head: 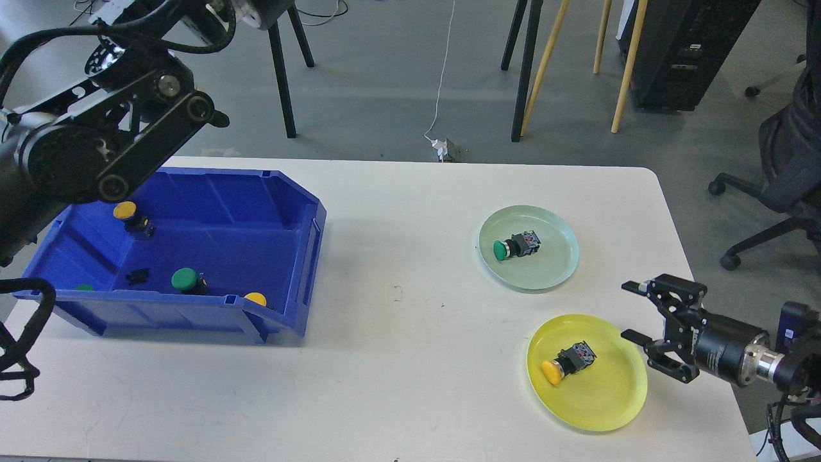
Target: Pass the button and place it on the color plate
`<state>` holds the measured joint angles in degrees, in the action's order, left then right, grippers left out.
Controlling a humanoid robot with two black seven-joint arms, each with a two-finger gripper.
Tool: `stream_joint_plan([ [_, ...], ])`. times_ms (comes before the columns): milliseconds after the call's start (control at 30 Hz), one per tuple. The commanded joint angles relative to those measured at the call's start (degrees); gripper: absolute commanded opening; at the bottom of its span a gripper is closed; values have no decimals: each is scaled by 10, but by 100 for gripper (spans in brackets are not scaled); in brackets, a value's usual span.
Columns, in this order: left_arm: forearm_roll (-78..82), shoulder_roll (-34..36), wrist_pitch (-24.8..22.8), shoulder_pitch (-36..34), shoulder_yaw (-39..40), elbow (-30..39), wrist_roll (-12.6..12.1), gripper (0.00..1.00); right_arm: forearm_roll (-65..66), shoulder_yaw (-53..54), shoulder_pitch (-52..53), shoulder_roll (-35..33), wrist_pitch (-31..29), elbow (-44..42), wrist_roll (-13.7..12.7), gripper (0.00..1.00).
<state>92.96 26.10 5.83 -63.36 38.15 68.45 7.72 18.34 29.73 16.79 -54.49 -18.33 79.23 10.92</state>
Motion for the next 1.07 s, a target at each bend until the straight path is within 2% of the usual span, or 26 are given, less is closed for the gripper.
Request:
stream_joint_plan([
  [0,-13,1,-4,3,-3,-2,-24,99,1,103,0,5,1,-2,-1,94],
  [67,-19,1,-7,5,-4,-2,-35,100,1,153,0,12,3,-2,-1,95],
  [200,-50,14,-7,17,-4,2,-40,100,3,234,14,30,8,-24,-13,96],
  [267,-66,13,-5,19,-2,2,-43,100,3,255,49,38,8,-76,-22,98],
  [367,-84,18,-6,20,-1,1,-44,100,5,252,136,74,3,-161,-21,99],
  [434,-87,30,-10,21,-2,1,-44,100,6,241,173,83,3,-198,-20,99],
  [568,-107,43,-21,21,-3,-1,-42,100,6,213,222,86,13,-219,-26,98],
  [768,-219,44,-81,11,4,-2,-38,100,51,71,329,110,107,-233,-35,96],
  [868,-245,39,-83,12,10,-2,-41,100,50,17,368,124,123,-263,-37,97],
  [1035,-246,33,-84,12,20,-2,-44,100,48,20,373,125,129,-270,-35,97],
])
